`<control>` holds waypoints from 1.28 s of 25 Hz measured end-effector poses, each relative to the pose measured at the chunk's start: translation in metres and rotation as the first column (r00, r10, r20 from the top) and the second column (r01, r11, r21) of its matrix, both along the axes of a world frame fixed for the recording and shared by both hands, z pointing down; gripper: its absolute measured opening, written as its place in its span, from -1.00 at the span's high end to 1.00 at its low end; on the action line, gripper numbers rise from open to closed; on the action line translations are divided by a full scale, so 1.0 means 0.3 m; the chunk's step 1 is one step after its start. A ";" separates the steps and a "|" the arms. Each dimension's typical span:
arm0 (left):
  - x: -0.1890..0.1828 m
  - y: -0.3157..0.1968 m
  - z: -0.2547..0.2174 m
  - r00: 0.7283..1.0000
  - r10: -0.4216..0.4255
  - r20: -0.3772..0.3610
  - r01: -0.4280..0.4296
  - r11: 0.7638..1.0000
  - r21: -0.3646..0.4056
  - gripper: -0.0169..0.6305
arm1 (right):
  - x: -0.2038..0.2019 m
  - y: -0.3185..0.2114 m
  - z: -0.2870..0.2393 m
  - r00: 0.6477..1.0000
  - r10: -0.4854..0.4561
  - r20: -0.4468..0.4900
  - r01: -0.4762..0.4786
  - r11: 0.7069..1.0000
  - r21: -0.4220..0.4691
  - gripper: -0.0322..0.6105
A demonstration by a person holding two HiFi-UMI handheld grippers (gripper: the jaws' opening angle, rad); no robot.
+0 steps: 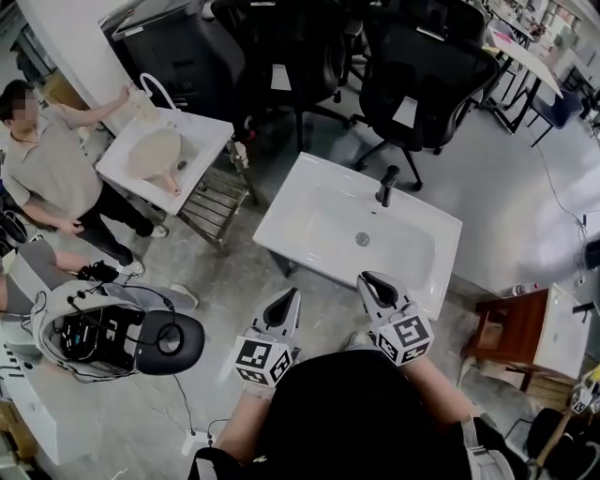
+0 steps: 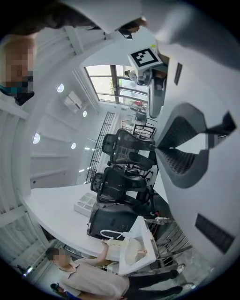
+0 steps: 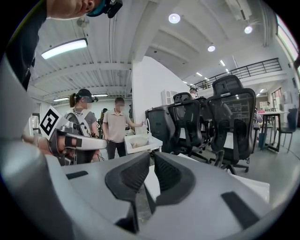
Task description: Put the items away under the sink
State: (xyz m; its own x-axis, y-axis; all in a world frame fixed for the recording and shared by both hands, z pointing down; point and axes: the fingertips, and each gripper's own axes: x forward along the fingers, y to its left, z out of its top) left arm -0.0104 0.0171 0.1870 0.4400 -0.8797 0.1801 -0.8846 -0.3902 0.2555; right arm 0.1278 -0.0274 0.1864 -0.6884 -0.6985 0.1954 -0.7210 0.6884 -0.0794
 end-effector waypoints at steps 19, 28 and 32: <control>-0.035 -0.017 -0.027 0.996 -0.086 -0.009 0.086 0.996 0.022 0.88 | 0.039 -0.047 -0.015 1.000 -0.010 0.007 0.009 1.000 0.014 0.74; -0.014 -0.019 -0.019 0.998 -0.066 -0.002 0.066 0.998 0.011 0.88 | 0.032 -0.037 0.002 1.000 -0.015 0.014 0.015 1.000 -0.002 0.74; -0.006 -0.001 -0.016 0.998 -0.065 -0.002 0.065 0.998 0.003 0.88 | 0.054 -0.031 0.004 1.000 0.000 0.021 0.001 1.000 -0.009 0.74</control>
